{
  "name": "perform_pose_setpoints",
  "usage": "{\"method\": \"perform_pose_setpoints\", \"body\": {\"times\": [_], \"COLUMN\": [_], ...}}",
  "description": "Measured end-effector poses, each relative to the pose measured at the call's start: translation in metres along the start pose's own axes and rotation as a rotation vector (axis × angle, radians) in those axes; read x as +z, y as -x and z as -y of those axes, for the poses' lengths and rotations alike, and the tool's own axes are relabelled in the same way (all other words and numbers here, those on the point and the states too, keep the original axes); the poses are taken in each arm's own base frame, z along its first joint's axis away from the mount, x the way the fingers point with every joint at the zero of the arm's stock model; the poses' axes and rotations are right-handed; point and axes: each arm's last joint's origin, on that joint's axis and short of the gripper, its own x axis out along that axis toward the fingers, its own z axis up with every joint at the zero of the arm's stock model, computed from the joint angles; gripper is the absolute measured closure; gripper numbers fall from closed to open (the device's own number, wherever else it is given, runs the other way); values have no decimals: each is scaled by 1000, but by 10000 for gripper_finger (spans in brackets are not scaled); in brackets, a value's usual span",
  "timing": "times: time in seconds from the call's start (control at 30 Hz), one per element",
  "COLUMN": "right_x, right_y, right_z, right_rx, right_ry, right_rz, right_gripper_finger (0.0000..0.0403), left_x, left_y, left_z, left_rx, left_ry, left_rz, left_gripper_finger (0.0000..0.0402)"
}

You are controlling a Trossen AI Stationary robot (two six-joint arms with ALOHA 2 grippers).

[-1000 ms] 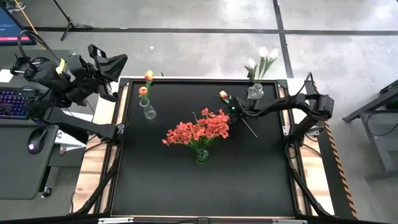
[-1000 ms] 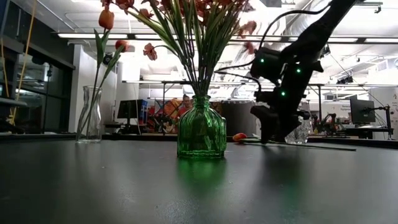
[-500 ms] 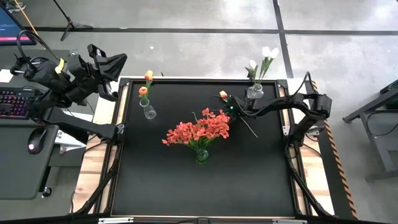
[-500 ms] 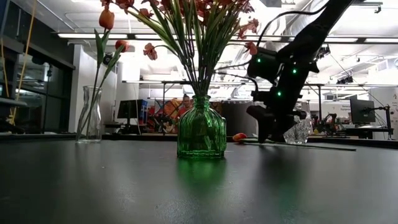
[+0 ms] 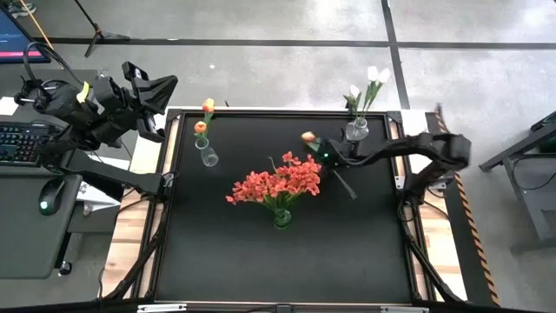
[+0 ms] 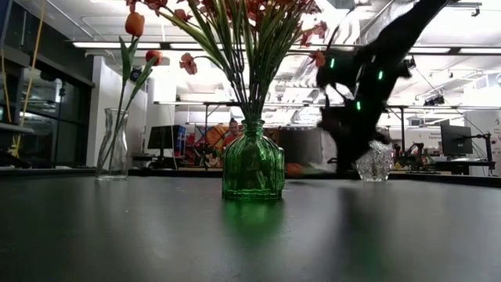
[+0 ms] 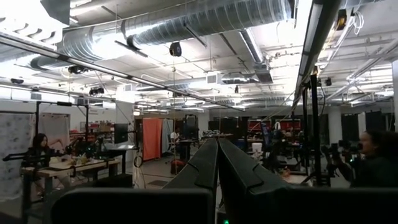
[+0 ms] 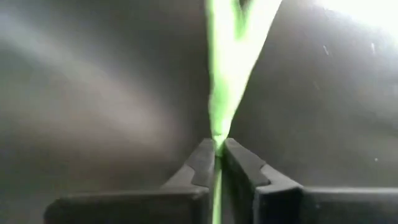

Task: Sort flowers into vase by color
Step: Put the light orange flower into the left transparent vase

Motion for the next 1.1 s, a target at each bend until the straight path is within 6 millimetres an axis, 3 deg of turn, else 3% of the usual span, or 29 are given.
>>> {"method": "perform_pose_setpoints", "body": {"times": [0.23, 0.37, 0.53, 0.63, 0.8, 1.1], "right_x": [13, 32, 72, 100, 139, 176], "right_y": [78, 124, 171, 185, 168, 75], "right_z": [0, 5, 1, -9, -40, -97], "right_rx": [200, 250, 272, 306, 513, 952], "right_ry": [-55, -86, -38, 13, 98, -67], "right_rz": [248, 435, 745, 911, 1092, 1309], "right_gripper_finger": [398, 401, 402, 402, 402, 403], "left_x": [2, 3, 2, 2, 2, 2], "left_y": [3, 4, 4, 4, 4, 4], "left_z": [-2, -3, -2, -2, -2, -2], "left_rx": [0, 3, 2, 2, 2, 2], "left_ry": [-22, -22, -50, -57, -51, -49], "left_rz": [6, 7, 5, 5, 3, 3], "left_gripper_finger": [401, 401, 402, 402, 401, 402]}}
